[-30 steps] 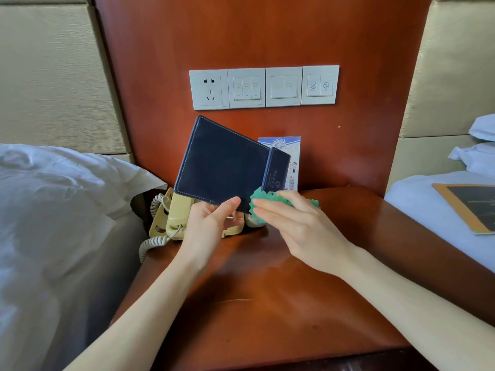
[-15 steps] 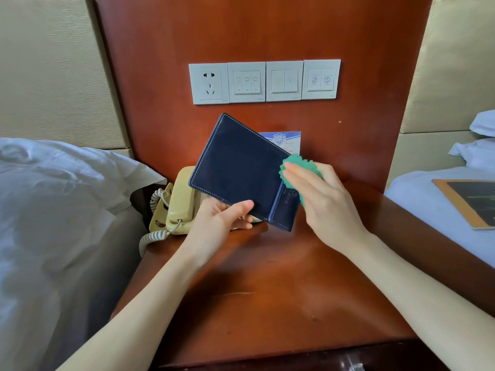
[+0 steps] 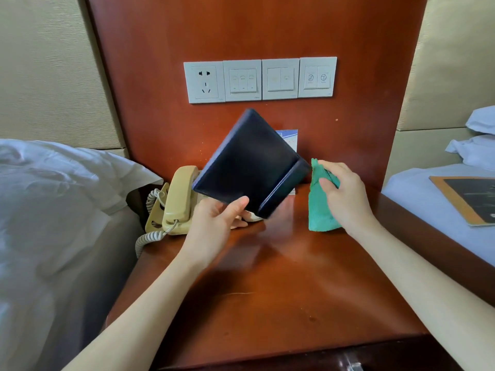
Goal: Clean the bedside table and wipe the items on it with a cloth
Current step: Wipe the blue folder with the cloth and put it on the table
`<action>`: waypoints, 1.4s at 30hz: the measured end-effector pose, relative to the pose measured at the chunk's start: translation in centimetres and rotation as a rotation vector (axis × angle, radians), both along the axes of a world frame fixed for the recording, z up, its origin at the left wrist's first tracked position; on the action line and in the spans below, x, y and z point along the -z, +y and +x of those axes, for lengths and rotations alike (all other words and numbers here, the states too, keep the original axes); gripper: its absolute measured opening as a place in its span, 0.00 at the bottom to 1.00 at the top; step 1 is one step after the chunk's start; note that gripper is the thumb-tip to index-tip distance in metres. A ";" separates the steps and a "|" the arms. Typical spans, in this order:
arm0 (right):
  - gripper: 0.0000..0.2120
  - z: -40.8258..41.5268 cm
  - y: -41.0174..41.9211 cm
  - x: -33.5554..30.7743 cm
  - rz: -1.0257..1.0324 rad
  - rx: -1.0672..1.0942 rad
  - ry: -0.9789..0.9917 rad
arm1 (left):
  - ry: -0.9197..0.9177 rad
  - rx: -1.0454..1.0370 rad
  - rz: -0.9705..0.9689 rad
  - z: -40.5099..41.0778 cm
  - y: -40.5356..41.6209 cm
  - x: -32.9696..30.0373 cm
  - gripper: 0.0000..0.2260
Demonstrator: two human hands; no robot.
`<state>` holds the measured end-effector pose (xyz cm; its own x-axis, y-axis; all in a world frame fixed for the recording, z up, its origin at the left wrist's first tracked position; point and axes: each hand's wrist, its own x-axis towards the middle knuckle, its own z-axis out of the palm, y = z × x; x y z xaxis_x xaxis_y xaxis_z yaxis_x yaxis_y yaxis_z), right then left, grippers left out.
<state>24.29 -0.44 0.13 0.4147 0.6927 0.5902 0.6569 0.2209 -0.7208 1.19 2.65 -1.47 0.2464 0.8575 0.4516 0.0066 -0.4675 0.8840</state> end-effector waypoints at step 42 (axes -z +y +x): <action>0.12 -2.6 -0.8 0.0 -0.247 -0.572 0.792 | -0.298 0.298 -0.616 0.6 0.4 0.1 0.12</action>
<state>21.73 -1.26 0.17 0.1919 0.9761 0.1023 -0.1889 0.1390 -0.9721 1.83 3.05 -1.58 0.4502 0.8929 -0.0050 -0.3238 0.1685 0.9310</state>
